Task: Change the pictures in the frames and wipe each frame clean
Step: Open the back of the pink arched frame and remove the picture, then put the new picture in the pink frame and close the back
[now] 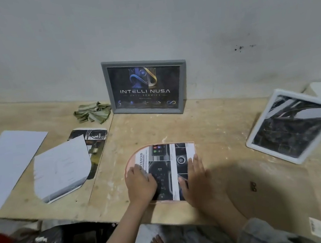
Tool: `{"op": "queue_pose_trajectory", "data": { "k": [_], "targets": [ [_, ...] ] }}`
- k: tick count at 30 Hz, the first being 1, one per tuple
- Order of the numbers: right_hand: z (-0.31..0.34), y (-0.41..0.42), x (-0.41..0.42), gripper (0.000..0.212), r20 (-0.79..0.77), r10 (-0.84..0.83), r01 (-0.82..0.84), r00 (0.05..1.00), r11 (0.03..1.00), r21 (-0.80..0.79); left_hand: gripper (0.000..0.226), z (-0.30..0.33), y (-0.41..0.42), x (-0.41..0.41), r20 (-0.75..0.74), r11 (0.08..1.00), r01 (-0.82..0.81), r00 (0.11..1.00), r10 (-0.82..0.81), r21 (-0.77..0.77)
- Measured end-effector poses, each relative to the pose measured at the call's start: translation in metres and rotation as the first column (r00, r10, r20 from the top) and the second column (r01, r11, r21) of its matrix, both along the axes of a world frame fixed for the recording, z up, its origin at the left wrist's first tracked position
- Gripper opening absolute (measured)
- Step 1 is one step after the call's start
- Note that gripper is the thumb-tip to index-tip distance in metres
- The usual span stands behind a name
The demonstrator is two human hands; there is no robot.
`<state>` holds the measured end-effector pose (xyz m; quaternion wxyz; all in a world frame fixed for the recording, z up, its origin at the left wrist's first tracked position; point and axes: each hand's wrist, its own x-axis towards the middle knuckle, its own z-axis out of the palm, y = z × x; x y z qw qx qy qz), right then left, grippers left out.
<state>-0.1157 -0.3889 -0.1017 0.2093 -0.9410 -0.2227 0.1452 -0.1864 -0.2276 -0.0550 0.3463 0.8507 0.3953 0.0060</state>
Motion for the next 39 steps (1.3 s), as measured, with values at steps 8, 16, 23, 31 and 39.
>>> {"op": "queue_pose_trajectory", "data": {
  "k": [8, 16, 23, 31, 39],
  "targets": [
    [-0.016, -0.002, 0.005, 0.082, 0.107, 0.039, -0.029, 0.993, 0.995, -0.100, 0.043, -0.009, 0.006, 0.003, 0.086, 0.997, 0.052, 0.995, -0.057, 0.056],
    [-0.019, -0.009, 0.006, 0.085, 0.124, 0.020, -0.018, 0.992, 1.000, -0.020, 0.039, -0.001, 0.009, 0.009, 0.310, 0.959, -0.110, 0.931, 0.191, -0.260],
    [0.011, -0.007, 0.006, 0.076, 0.068, -0.140, 0.108, 0.988, 0.933, 0.343, 0.036, 0.002, 0.013, 0.005, 0.329, 0.922, -0.225, 0.886, 0.328, -0.315],
    [0.040, 0.083, 0.017, 0.055, 0.026, -0.082, 0.055, 0.996, 0.840, 0.540, 0.041, 0.018, 0.063, -0.020, 0.320, 0.806, -0.438, 0.757, 0.570, -0.399],
    [0.054, 0.257, -0.003, 0.051, -0.149, 0.168, -0.091, 0.974, 0.902, 0.421, 0.055, 0.032, 0.182, -0.075, 0.276, 0.694, -0.647, 0.637, 0.720, -0.316]
  ]
}}
